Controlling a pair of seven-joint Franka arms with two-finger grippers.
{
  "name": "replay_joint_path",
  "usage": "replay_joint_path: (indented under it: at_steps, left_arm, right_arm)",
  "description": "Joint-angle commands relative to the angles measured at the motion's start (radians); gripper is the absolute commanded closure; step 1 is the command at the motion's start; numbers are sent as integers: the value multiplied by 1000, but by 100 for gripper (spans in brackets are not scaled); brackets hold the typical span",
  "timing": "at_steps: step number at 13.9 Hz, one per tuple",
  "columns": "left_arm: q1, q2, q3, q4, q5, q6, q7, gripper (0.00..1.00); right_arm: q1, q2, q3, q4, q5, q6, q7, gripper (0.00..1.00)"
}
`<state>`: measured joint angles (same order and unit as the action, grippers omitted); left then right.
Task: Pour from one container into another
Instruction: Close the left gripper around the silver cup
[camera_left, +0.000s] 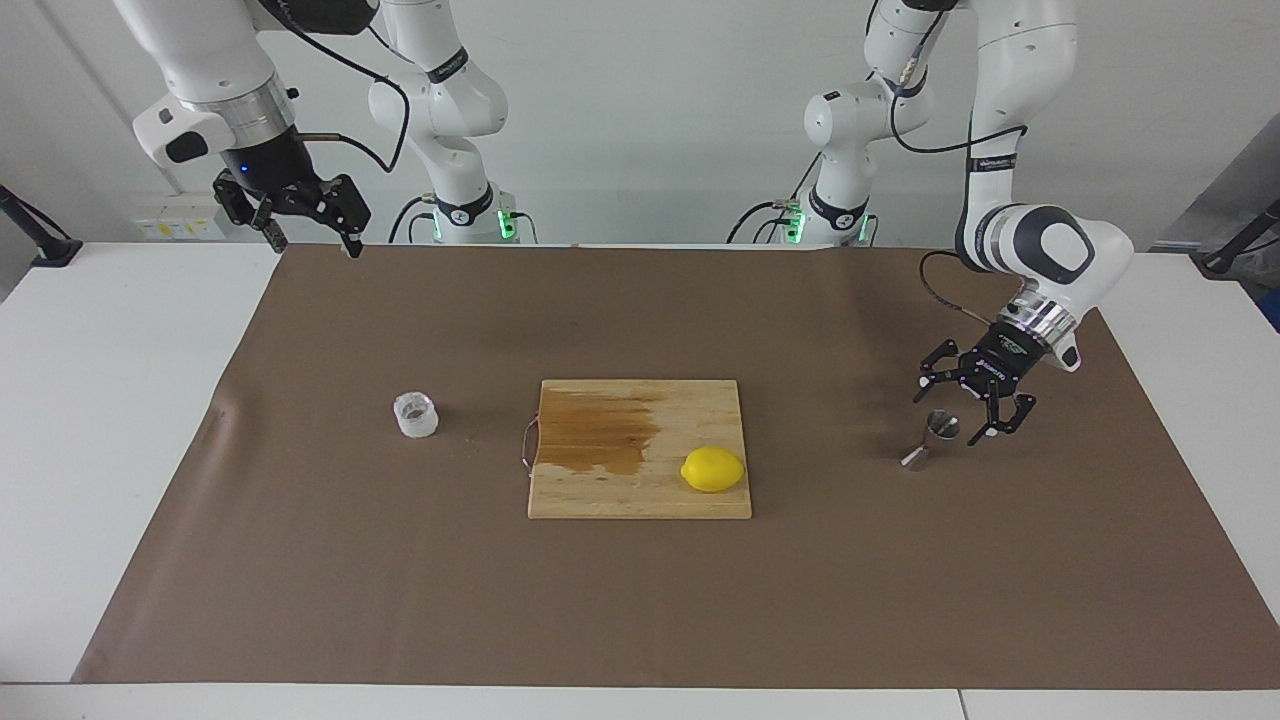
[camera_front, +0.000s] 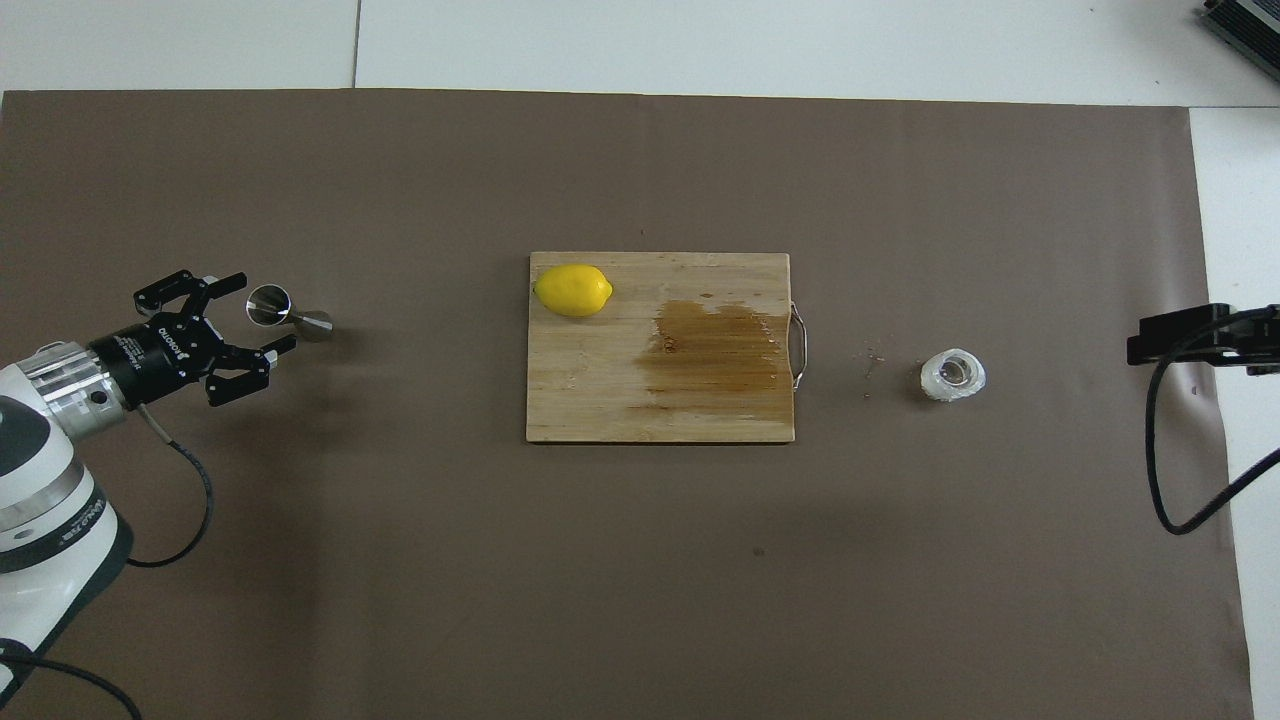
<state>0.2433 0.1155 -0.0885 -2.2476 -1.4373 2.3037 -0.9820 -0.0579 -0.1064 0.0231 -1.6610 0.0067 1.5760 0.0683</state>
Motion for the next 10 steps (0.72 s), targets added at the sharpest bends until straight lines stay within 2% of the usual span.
replay_joint_path:
  at_steps: [1, 4, 8, 10]
  left_arm:
    - [-12, 26, 4, 19, -28, 22, 19, 0]
    - [-12, 30, 4, 22, -29, 23, 20, 0]
    - [-13, 30, 4, 22, -31, 22, 22, 14]
    - [-13, 30, 3, 22, -31, 22, 26, 15]
  right_arm:
    - [-11, -18, 8, -17, 16, -4, 11, 0]
    - [-11, -18, 8, -17, 16, -4, 11, 0]
    - [-11, -18, 8, -17, 16, -4, 11, 0]
    - [-11, -18, 8, -17, 16, -4, 11, 0]
